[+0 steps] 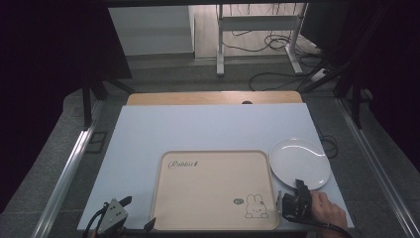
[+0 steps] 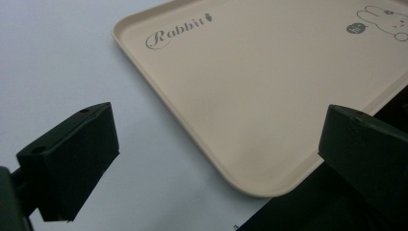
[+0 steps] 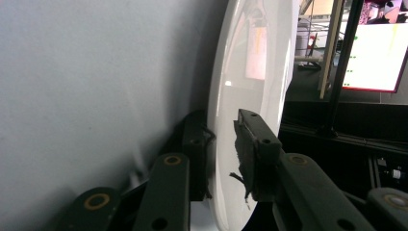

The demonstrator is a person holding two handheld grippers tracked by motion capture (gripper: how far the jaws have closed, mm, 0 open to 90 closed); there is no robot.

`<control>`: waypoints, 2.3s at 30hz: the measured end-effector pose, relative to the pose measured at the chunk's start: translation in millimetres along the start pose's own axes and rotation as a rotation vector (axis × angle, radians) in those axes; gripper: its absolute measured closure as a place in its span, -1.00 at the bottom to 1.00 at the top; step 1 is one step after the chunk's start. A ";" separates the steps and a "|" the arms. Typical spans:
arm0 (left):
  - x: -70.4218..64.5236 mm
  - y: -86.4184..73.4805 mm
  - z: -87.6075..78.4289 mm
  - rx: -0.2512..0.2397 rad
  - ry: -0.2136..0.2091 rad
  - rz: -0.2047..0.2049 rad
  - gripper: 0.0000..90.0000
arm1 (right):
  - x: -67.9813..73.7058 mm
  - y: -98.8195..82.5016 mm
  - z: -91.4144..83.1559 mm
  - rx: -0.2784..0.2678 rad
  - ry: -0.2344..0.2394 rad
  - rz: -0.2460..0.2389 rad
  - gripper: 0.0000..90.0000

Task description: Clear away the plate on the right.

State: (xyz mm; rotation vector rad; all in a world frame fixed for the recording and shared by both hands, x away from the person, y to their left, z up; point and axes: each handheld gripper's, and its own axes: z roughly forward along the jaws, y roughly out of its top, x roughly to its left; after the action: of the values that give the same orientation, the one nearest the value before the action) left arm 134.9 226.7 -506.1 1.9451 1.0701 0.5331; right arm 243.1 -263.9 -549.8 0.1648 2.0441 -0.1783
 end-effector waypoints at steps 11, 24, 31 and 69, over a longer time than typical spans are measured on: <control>0.0 0.3 0.5 0.001 -0.001 0.004 -1.00 | 1.9 1.6 1.2 0.006 0.018 -0.009 0.87; 0.1 0.3 0.4 0.000 -0.001 0.004 -1.00 | 0.8 1.9 -3.7 0.005 -0.039 0.002 0.90; 0.6 0.4 -0.3 -0.007 0.000 -0.003 -1.00 | -0.8 2.1 -6.6 -0.002 -0.066 0.008 0.89; 1.6 0.7 -1.0 -0.013 0.000 -0.011 -1.00 | -6.4 22.3 -29.1 -0.127 -0.104 0.013 0.89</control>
State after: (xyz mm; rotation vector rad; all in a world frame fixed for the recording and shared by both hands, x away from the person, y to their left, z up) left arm 135.4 228.3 -505.0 1.9269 1.0737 0.5330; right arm 225.1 -236.5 -532.0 0.0879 1.9441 -0.0481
